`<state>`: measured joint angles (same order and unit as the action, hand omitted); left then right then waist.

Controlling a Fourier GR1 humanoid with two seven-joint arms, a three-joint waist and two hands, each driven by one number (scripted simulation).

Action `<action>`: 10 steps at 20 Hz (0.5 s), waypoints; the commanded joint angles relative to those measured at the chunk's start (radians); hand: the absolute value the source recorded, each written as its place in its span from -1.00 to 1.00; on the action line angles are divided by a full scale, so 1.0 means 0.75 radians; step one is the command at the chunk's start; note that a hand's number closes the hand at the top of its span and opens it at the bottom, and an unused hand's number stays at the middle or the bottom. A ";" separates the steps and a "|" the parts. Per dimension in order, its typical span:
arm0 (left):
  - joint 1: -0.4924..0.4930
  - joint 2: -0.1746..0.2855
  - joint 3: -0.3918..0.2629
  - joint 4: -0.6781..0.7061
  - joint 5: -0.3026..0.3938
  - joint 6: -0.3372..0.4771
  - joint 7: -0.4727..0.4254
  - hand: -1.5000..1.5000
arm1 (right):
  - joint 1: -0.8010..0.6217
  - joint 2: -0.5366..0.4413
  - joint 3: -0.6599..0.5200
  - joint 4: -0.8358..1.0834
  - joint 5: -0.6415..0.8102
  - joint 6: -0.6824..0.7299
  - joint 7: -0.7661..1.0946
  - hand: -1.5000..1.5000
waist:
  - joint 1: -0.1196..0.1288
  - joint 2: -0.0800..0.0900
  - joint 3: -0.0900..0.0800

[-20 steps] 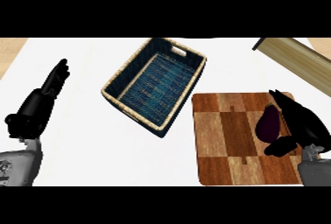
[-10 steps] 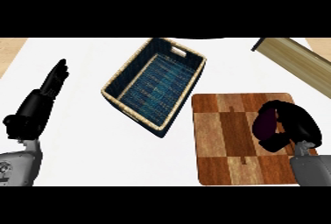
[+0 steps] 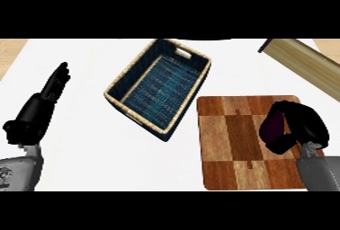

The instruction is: Pick the eggplant from the cutting board and place it in the basket

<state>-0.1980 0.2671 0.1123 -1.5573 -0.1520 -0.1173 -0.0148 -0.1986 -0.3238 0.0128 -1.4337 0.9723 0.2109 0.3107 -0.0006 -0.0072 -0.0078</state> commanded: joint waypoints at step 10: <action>-0.013 -0.063 -0.040 0.016 -0.066 0.055 -0.002 0.00 | 0.114 0.052 0.000 -0.590 0.152 0.279 0.590 1.00 | -0.019 0.004 0.009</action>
<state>-0.2106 0.2552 0.1080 -1.5598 -0.1707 -0.1074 0.0070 -0.1224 -0.2973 0.0189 -1.7123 1.0669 0.3898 0.6641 -0.0090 -0.0042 -0.0019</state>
